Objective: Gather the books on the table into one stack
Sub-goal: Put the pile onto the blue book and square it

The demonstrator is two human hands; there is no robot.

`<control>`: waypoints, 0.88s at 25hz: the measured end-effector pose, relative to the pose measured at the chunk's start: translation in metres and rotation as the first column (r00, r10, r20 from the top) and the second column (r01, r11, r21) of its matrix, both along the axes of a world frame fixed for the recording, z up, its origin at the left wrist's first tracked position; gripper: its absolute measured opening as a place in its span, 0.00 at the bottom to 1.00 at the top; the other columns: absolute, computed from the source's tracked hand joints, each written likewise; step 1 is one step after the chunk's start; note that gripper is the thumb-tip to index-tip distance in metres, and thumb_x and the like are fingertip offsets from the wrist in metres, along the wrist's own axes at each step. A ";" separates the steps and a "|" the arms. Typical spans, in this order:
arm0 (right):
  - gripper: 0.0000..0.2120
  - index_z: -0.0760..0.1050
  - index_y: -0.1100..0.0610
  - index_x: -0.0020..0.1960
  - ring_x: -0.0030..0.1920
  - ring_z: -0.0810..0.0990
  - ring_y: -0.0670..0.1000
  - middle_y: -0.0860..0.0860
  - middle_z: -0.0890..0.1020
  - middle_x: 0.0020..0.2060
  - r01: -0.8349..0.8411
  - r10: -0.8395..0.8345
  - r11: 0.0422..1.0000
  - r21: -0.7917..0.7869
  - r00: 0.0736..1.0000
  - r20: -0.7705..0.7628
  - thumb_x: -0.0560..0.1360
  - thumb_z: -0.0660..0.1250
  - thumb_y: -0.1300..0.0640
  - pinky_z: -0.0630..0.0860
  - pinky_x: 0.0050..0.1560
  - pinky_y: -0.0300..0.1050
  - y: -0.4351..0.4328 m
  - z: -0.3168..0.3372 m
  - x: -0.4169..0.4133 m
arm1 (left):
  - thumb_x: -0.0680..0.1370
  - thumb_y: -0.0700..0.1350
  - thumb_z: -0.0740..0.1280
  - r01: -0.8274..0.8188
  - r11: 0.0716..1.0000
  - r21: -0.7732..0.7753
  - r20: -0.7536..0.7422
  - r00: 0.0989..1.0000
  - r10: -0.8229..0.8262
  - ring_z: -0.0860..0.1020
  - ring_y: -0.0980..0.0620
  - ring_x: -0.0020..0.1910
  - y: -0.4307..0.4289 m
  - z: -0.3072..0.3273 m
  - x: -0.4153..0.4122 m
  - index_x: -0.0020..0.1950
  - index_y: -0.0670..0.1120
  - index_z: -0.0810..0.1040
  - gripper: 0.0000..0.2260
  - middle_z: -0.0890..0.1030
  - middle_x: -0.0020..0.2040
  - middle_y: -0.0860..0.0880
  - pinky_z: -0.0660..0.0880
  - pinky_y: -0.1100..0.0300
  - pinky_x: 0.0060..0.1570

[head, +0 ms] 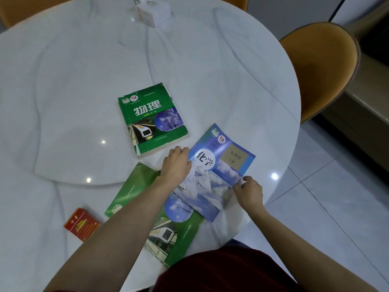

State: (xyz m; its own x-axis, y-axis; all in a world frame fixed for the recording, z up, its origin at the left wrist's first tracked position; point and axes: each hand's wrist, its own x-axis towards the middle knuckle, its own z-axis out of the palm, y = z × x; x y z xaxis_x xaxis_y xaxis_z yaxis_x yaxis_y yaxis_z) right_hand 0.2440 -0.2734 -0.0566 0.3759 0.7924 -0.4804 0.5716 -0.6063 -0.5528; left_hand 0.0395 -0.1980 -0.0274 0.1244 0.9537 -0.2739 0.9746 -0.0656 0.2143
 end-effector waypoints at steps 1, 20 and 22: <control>0.12 0.72 0.62 0.56 0.50 0.79 0.59 0.59 0.80 0.53 0.066 -0.067 0.998 -0.007 0.997 -0.044 0.76 0.64 0.56 0.79 0.50 0.52 0.000 -0.002 -0.003 | 0.79 0.45 0.61 -0.007 1.000 -0.006 0.016 1.000 0.007 0.71 0.41 0.60 0.000 -0.001 0.002 0.66 0.41 0.69 0.17 0.73 0.61 0.39 0.74 0.49 0.53; 0.14 0.70 0.60 0.59 0.48 0.75 0.55 0.55 0.75 0.49 0.465 -0.468 0.881 -0.087 0.829 -0.307 0.74 0.65 0.64 0.78 0.52 0.51 -0.001 -0.004 -0.028 | 0.81 0.39 0.59 -0.221 0.909 -0.353 0.609 0.683 0.402 0.74 0.36 0.63 0.005 -0.003 -0.012 0.69 0.48 0.70 0.17 0.75 0.67 0.39 0.73 0.48 0.61; 0.15 0.69 0.60 0.60 0.48 0.74 0.54 0.53 0.74 0.49 0.497 -0.496 0.863 -0.088 0.800 -0.338 0.75 0.65 0.62 0.76 0.50 0.48 -0.005 -0.002 -0.028 | 0.81 0.38 0.59 -0.214 0.890 -0.403 0.647 0.621 0.442 0.76 0.44 0.62 0.004 -0.002 -0.015 0.68 0.49 0.71 0.17 0.75 0.66 0.39 0.73 0.57 0.57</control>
